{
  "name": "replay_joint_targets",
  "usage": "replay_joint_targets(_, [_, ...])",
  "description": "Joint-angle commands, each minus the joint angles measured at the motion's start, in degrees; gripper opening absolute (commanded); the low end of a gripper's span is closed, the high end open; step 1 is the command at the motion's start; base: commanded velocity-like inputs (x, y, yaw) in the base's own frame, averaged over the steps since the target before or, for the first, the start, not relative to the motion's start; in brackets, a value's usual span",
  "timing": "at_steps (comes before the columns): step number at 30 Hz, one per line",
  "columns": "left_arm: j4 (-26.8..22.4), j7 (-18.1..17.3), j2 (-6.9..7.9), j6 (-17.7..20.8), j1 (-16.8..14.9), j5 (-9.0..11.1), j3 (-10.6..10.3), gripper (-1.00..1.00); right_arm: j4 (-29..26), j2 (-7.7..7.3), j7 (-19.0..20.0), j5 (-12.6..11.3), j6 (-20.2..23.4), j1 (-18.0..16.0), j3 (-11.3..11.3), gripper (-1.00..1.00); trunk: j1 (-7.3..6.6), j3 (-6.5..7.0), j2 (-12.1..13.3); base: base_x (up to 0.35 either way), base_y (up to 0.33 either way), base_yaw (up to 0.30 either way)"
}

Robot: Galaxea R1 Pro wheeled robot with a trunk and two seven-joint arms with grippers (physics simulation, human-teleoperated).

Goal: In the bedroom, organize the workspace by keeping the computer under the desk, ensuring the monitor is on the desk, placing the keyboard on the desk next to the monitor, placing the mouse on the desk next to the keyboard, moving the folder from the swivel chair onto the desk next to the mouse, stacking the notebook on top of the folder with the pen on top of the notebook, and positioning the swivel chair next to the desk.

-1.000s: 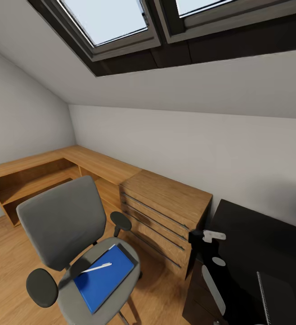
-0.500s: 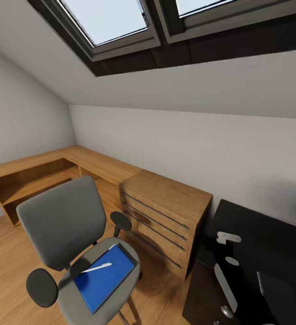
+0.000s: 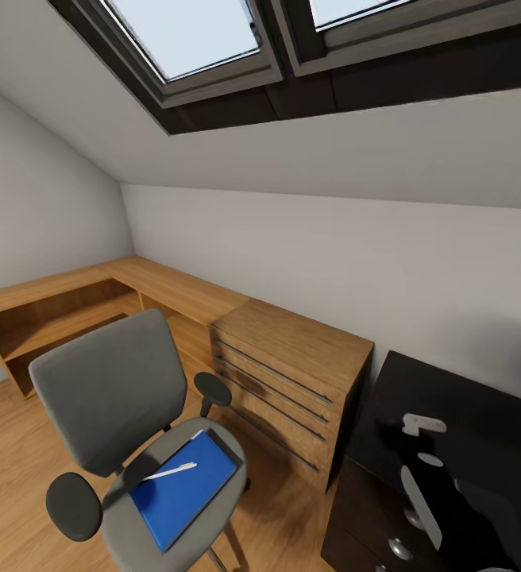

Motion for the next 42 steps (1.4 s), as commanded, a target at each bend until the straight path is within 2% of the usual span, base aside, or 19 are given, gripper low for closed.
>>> replay_joint_targets(1, [0.1,-0.8,0.24,-0.2,0.2,0.7,-0.4,1.0,0.4,-0.19,-0.3,-0.6,0.2,-0.1,0.1,-1.0,0.0,-0.07,0.0,0.0,0.0,0.0])
replay_joint_targets(4, [0.1,-4.0,1.36,-0.4,1.0,1.3,-0.4,1.0,2.8,-0.96,-0.2,-0.6,0.2,-0.6,0.1,-1.0,0.0,-0.07,0.0,0.0,0.0,0.0])
replay_joint_targets(7, [0.1,-10.3,2.87,-0.5,1.6,2.8,-0.4,1.0,4.5,-1.72,-0.1,-0.9,0.2,-1.3,0.1,-1.0,0.0,-0.07,0.0,0.0,0.0,0.0])
replay_joint_targets(13, [0.1,-15.5,3.97,-0.5,1.9,6.6,-0.4,1.0,5.2,-2.1,-0.1,-1.9,-0.2,-1.6,0.0,-1.0,0.0,-0.07,0.0,0.0,0.0,0.0])
replay_joint_targets(19, [0.1,-16.4,4.18,-0.5,2.0,7.6,-0.4,1.0,5.3,-2.19,-0.2,-2.2,-0.4,-1.6,0.0,-1.0,0.0,-0.07,0.0,0.0,0.0,0.0])
replay_joint_targets(20, [0.0,-16.1,3.85,-0.2,2.0,8.0,-0.2,1.0,5.7,-1.85,-0.2,-2.6,0.0,-1.6,-0.3,-1.0,0.0,-0.07,0.0,0.0,0.0,0.0])
replay_joint_targets(22, [0.0,-15.9,3.27,-0.2,2.0,7.9,-0.2,1.0,5.7,-1.34,-0.2,-2.6,0.4,-1.6,-0.3,-1.0,0.0,-0.07,0.0,0.0,0.0,0.0])
replay_joint_targets(42, [0.0,-15.9,2.49,-0.2,2.0,7.8,-0.2,1.0,5.7,-0.98,-0.2,-2.5,1.3,-1.6,-0.3,-1.0,0.0,-0.07,0.0,0.0,0.0,0.0])
